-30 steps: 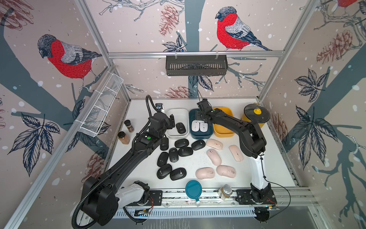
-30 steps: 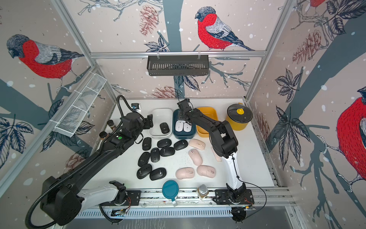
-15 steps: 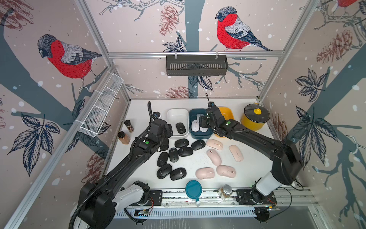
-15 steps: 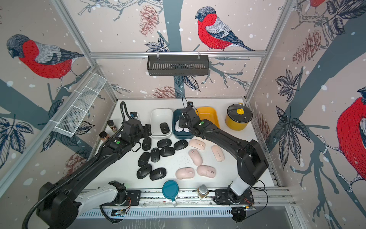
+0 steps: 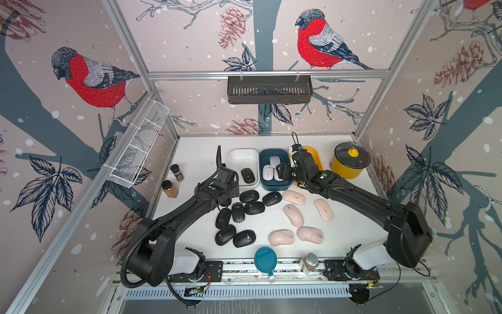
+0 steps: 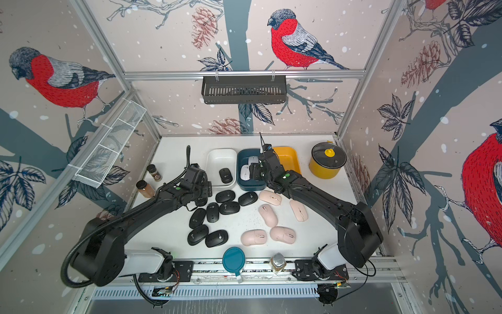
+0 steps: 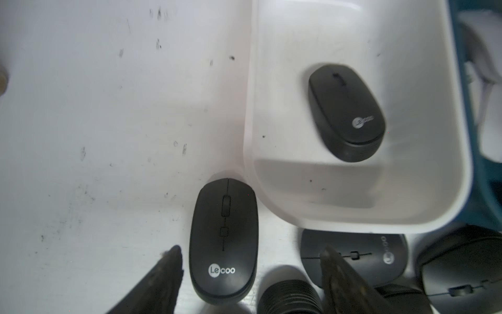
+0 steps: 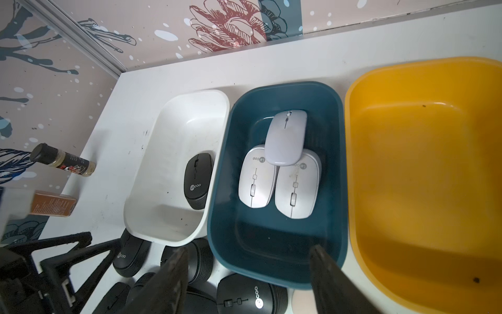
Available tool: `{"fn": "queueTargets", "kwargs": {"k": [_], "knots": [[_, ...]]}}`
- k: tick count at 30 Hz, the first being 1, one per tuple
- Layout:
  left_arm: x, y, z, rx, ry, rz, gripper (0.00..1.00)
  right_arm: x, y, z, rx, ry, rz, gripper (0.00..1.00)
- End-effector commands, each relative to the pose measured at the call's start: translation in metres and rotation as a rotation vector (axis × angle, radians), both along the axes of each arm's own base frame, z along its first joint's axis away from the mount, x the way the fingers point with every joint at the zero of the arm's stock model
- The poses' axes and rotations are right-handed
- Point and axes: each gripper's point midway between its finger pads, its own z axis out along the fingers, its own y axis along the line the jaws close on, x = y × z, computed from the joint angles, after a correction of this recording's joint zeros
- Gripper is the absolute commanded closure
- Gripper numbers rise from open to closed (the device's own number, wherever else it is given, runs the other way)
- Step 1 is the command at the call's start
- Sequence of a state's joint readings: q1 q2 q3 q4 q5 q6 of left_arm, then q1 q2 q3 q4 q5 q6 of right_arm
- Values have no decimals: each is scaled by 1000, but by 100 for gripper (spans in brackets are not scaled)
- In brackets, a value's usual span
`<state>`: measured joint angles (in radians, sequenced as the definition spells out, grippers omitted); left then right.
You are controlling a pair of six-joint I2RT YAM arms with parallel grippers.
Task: Place the mice by color into the storage box
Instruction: Place the mouse in the storage box, then pick up the mouse from the center of the board.
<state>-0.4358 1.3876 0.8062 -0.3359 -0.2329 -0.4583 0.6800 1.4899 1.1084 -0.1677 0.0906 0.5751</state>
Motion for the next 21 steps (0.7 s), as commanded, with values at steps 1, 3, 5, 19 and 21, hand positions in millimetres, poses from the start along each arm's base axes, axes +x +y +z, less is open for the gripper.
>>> {"fn": "queueTargets", "kwargs": {"k": [1,3,5,19,21], "knots": [[-9,2,-20,35,105,-29,21,4,14,5,46,-8,65,29],[-11,3,-30,30,132,-25,21,7,16,2,47,3,73,29],[-13,6,-34,15,139,-13,21,7,18,-3,46,15,78,29],[-15,9,-61,-40,223,-25,25,10,25,-14,64,50,81,30],[-13,9,-62,-39,224,-23,26,9,25,-14,67,53,80,30]]}}
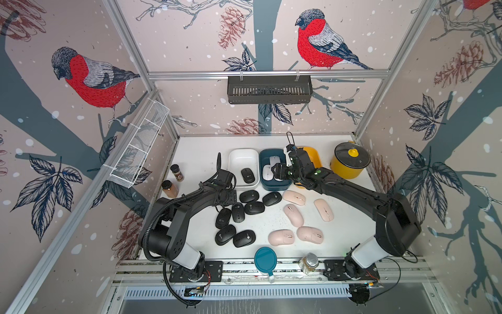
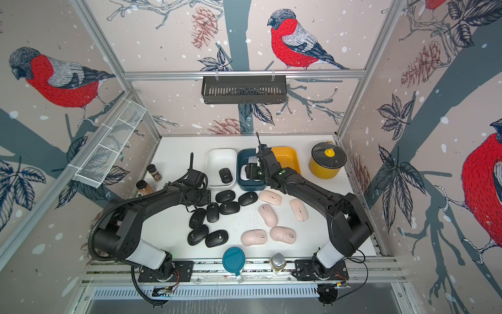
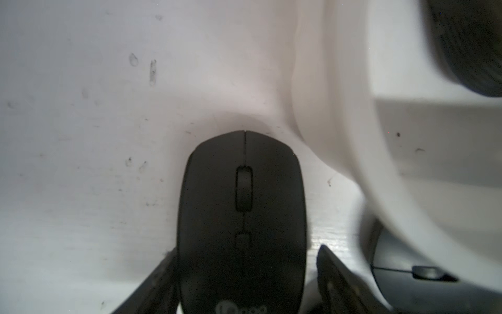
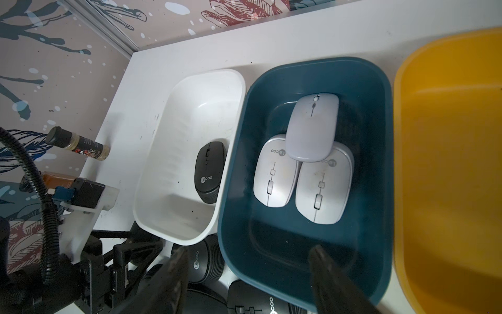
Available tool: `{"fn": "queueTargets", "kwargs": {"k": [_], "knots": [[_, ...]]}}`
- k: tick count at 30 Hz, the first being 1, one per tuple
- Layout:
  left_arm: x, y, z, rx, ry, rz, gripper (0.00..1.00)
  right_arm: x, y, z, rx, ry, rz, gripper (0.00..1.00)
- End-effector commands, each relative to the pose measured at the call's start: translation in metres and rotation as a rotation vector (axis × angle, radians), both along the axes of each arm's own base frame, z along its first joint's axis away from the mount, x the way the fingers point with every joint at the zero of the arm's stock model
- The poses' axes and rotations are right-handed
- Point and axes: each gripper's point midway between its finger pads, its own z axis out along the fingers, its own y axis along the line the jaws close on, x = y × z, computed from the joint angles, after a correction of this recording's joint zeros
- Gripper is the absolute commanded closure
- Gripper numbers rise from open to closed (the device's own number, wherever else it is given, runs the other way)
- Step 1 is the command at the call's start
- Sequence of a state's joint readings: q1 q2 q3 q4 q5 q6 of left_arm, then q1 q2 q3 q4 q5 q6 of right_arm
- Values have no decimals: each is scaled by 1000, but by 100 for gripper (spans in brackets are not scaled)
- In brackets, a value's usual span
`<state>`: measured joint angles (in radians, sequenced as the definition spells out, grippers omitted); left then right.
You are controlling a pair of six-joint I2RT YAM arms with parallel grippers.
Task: Place the mice by color into the storage box
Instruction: Pick up the mouse from the center of the board.
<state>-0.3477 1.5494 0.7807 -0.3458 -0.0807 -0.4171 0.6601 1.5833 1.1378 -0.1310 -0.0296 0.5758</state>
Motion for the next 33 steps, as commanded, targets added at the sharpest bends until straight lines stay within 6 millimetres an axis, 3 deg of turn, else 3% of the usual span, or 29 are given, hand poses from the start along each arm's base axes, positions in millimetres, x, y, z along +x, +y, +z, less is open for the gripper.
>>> {"fn": "queueTargets", "kwargs": {"k": [1,12,20,27,33], "knots": [[5,-3,0,-8,-6,-5,27,2,4,7,28,-13,3,30],[7,6,-9,42,20,26,28,-1,2,2,23,-5,1,30],[4,13,-7,67,13,55,42,0,-1,1,20,-5,-10,30],[5,19,14,65,-47,108,48,0,-3,9,25,-20,-17,30],[11,25,48,63,-141,151,49,-2,-8,14,28,-34,-33,30]]}}
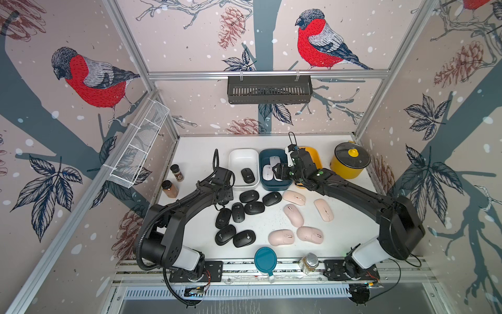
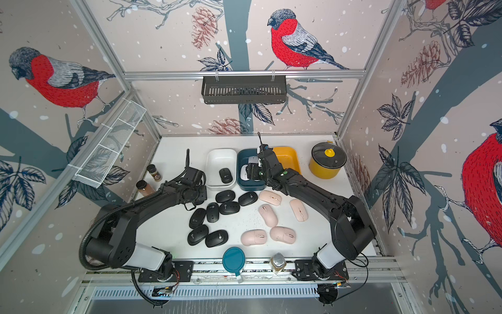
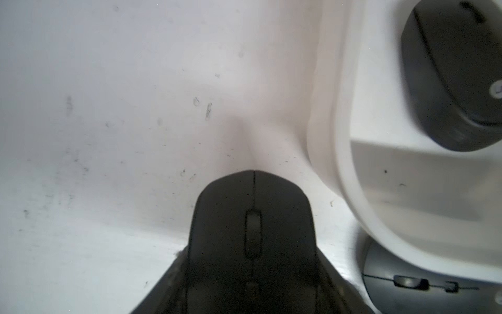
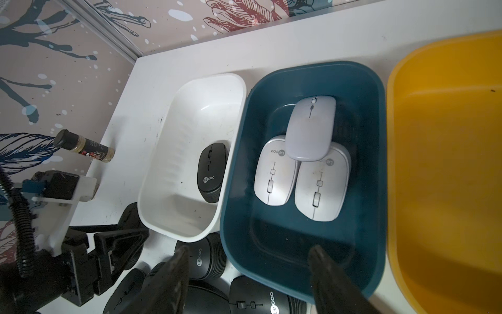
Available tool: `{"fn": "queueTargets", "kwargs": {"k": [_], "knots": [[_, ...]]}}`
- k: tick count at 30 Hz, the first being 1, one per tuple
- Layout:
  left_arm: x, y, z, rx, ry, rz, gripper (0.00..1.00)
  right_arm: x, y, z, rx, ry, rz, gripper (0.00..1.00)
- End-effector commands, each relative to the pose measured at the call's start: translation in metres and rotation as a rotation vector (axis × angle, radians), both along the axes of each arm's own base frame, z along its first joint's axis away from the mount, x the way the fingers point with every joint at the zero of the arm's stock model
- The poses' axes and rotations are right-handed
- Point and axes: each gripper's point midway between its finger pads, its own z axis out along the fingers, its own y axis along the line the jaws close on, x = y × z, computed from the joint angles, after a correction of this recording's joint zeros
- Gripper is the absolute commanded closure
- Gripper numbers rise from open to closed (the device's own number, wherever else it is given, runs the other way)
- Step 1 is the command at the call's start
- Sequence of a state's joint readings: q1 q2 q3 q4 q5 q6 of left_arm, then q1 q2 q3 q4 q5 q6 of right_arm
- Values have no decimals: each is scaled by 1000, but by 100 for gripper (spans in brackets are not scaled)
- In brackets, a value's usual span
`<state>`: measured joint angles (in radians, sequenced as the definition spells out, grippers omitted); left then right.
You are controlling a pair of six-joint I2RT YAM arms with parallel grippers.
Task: Place the mice by color into the storage box
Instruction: Pick up the mouse from the center of the board.
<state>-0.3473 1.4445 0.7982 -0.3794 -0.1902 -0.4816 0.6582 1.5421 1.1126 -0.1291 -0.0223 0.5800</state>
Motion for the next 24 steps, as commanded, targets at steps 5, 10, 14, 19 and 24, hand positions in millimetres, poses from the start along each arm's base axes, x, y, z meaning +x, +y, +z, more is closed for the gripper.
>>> {"fn": "queueTargets", "kwargs": {"k": [5,10,14,19,24], "knots": [[4,16,43,37,-97,72,50,-1,-5,8,21,-19,-31,30],[11,12,76,21,-159,50,50,-2,-10,15,15,-40,-40,30],[22,-4,102,-42,-202,-9,50,-1,-16,23,-4,-65,-56,30],[34,-19,129,-103,-262,-57,51,-3,-23,27,-7,-74,-71,30],[51,-33,161,-137,-356,-118,52,-7,-30,27,-10,-76,-84,30]]}}
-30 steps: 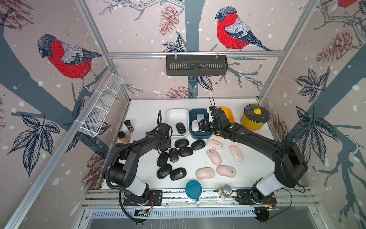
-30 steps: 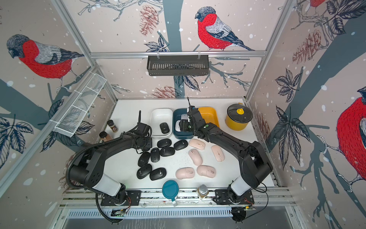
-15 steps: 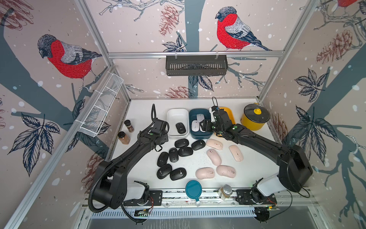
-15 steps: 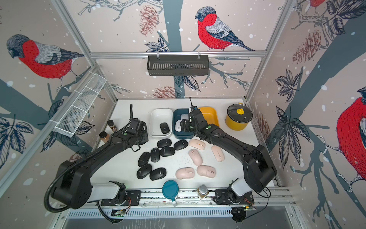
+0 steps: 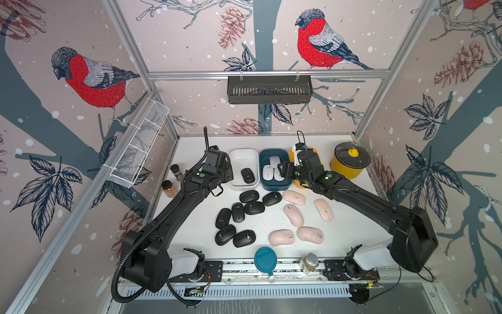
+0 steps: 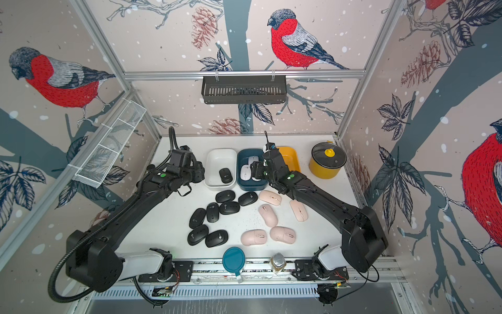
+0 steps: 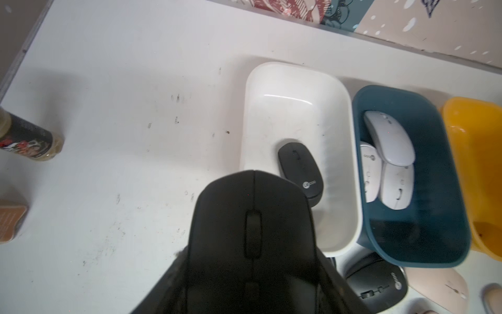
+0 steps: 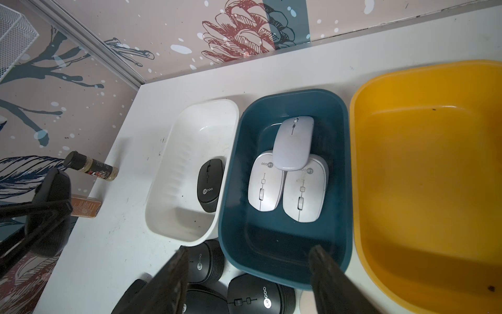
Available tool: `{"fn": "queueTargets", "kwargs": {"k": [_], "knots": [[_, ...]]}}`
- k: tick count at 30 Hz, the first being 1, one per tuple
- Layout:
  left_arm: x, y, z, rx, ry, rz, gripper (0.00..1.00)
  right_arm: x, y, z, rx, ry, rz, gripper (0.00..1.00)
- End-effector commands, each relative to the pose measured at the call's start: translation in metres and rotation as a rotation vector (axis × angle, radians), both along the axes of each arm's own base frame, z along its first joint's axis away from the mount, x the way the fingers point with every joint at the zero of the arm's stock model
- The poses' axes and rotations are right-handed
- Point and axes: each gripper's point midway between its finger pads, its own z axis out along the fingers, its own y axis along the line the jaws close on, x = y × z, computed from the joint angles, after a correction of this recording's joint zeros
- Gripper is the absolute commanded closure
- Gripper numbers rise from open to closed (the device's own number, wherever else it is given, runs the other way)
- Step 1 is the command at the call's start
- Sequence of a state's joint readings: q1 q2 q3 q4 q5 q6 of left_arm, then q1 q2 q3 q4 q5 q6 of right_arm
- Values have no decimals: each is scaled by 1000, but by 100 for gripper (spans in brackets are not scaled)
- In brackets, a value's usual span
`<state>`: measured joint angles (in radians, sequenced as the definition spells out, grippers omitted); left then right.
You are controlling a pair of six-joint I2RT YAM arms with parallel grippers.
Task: Place the mice by color into the storage box
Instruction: Pick up the mouse from the center of the board, then place the mouse in the storage box.
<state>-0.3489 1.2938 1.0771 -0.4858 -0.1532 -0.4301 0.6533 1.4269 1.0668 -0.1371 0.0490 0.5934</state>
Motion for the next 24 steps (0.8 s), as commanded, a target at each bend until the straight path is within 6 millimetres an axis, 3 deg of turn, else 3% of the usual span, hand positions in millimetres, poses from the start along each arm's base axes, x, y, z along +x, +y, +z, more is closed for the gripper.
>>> {"fn": "queueTargets", "kwargs": {"k": [1,5,10,14,24], "knots": [[13,-14,22,-27,-72,-62,52,-1,-8,0,-25,-10,-18,30],[24,-31,26,-36,-78,-105,52,-1,-11,1,-29,-9,-26,30],[36,-54,11,-43,-47,-152,52,0,-14,1,-30,-10,-33,29],[44,-63,-9,-51,1,-153,52,0,-16,-1,-34,-5,-37,29],[60,-64,-68,-3,104,-112,53,1,-25,-9,-38,3,-66,29]]}}
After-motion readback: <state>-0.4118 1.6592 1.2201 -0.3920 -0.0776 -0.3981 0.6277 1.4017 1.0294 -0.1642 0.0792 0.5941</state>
